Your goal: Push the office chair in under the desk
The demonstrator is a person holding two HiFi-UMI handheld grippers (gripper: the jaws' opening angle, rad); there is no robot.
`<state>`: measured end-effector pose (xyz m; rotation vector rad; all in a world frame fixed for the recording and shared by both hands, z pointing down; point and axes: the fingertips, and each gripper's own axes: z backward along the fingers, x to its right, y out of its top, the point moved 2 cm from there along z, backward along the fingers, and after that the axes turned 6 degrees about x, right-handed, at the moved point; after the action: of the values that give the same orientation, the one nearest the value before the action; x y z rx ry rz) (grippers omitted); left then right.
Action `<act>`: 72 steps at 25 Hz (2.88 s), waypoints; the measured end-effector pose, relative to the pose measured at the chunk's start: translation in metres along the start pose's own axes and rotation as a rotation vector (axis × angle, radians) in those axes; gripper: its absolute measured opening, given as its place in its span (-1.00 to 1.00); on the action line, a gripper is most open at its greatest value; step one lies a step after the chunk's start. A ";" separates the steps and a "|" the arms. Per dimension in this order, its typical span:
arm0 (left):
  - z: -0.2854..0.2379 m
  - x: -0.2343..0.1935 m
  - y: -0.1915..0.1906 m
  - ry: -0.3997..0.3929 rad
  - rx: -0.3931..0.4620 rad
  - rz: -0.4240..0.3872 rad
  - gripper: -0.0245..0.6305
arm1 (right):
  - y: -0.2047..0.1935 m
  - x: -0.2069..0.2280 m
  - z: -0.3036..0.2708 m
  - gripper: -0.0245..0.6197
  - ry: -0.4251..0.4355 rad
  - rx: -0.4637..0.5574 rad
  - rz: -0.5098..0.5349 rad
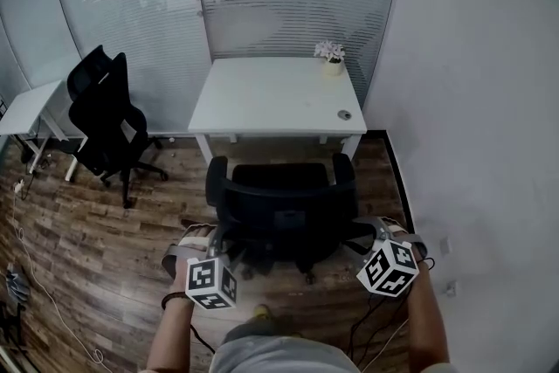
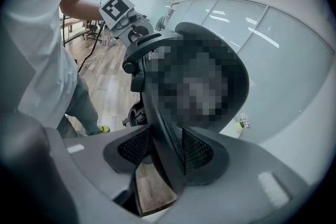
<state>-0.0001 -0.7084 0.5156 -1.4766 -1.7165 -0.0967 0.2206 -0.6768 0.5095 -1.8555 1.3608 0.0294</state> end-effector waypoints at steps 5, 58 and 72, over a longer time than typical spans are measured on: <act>-0.013 -0.016 -0.014 0.006 -0.004 -0.012 -0.32 | 0.004 0.006 -0.014 -0.35 -0.017 0.024 0.002; 0.065 -0.130 -0.062 0.354 0.418 0.556 -0.64 | 0.104 0.067 0.004 -0.50 -0.569 0.406 -0.563; 0.097 -0.116 -0.062 0.495 0.485 0.779 -0.93 | 0.113 0.044 0.027 -0.82 -0.668 0.482 -0.713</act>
<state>-0.1103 -0.7632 0.4090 -1.4804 -0.6375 0.3219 0.1589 -0.7040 0.4047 -1.5976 0.1903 -0.0407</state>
